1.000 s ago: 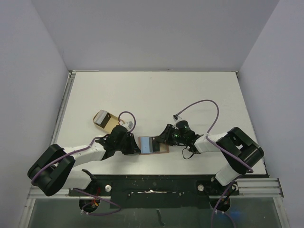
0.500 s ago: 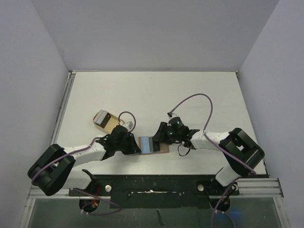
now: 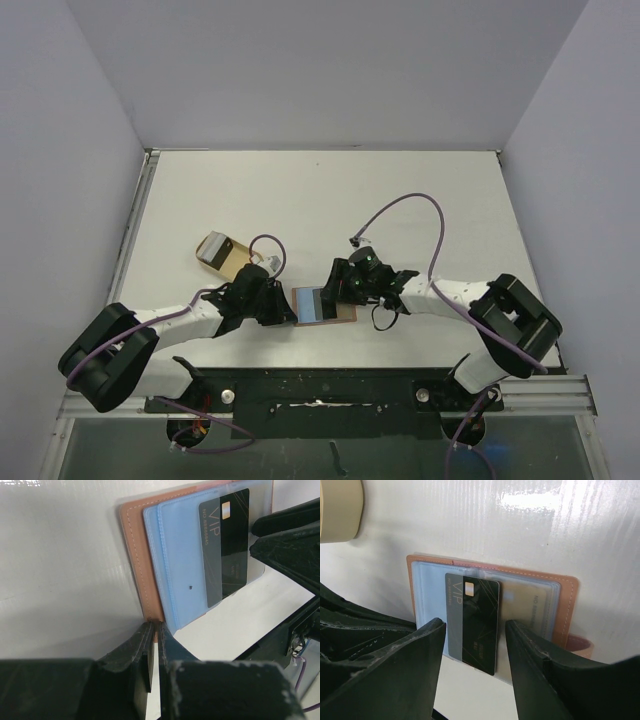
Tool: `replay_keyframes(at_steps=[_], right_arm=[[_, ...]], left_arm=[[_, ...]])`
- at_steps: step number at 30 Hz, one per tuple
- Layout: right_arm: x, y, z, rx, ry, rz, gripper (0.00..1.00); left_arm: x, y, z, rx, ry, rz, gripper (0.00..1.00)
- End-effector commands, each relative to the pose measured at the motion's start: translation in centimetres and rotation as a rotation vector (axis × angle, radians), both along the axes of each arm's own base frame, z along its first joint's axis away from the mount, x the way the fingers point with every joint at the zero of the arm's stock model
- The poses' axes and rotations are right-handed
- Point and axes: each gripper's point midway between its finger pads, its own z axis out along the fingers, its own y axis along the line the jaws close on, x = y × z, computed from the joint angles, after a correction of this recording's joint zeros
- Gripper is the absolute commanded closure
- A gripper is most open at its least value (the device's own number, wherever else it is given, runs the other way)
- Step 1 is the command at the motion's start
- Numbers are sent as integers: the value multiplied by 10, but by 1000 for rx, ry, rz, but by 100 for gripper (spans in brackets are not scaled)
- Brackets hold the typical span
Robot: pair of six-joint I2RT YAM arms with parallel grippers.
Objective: Put the credit cards into the card holder
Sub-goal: Insert the credit card into the card holder.
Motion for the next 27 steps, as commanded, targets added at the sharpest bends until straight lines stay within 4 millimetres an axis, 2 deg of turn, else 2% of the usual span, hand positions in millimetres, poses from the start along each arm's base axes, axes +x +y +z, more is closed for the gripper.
replay_keyframes(at_steps=[1,11,19,27], right_arm=[[0,-12,4,-62,-24,-18,47],[-12,9,-7,-23,5,44,49],[-13,25,-1,23,-13,77,58],[-14,35,-4,60,-10,102,59]], left_arm=[[7,-11,10,-38,-47,-18,94],[10,-13,11,-45,-53,-15,94],[8,-14,10,-49,-50,-19,94],[10,-13,10,-46,-56,-14,94]])
